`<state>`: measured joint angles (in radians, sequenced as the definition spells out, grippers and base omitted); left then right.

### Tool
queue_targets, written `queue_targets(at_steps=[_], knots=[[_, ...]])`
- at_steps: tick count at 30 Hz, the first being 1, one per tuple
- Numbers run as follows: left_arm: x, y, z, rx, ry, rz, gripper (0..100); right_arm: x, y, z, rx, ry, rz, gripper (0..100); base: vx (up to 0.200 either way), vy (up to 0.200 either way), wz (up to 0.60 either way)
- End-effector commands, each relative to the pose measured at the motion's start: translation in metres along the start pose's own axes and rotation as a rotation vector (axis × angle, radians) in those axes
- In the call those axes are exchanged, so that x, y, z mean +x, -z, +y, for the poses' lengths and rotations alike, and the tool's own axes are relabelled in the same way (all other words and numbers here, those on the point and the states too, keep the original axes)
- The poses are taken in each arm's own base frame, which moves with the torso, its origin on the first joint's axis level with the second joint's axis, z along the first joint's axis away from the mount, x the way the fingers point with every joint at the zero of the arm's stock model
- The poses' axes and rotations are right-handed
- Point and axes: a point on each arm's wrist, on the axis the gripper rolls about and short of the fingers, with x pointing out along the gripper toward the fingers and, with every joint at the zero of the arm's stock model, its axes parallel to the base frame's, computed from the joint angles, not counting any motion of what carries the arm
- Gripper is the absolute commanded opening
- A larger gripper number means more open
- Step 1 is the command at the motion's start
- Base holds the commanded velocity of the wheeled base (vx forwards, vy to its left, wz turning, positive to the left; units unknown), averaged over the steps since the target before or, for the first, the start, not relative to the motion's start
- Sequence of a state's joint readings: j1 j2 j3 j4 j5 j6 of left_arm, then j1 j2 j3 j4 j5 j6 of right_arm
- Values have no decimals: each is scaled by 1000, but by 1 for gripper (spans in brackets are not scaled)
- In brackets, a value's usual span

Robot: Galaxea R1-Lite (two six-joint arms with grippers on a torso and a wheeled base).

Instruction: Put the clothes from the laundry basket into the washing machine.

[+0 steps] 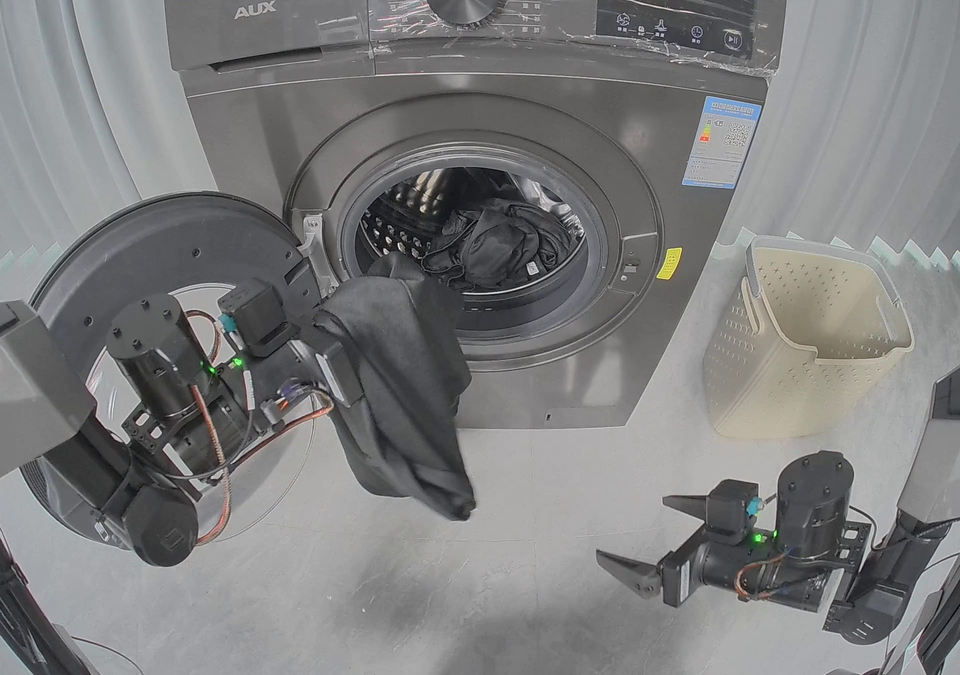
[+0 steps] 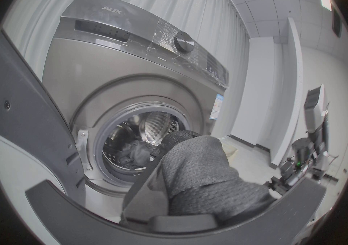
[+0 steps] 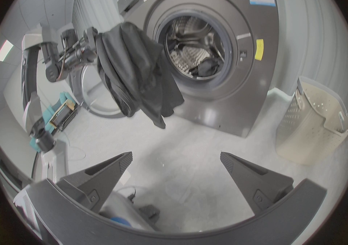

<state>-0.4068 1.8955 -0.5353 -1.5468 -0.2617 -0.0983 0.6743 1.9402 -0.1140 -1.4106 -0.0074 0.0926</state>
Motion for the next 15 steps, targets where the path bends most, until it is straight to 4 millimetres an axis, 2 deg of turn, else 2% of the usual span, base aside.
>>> queue_targets(at_steps=[1,10,15], knots=[[-28,-17,-8,-57,60,-5,0,-20,23,1,-10,-35,122,100,0,0,0],[-35,-11,-8,-67,48,26,0,-19,15,-2,-3,-22,62,100,0,0,0],[-42,-8,-3,-69,24,44,0,-15,4,-16,23,34,-2,100,0,0,0]])
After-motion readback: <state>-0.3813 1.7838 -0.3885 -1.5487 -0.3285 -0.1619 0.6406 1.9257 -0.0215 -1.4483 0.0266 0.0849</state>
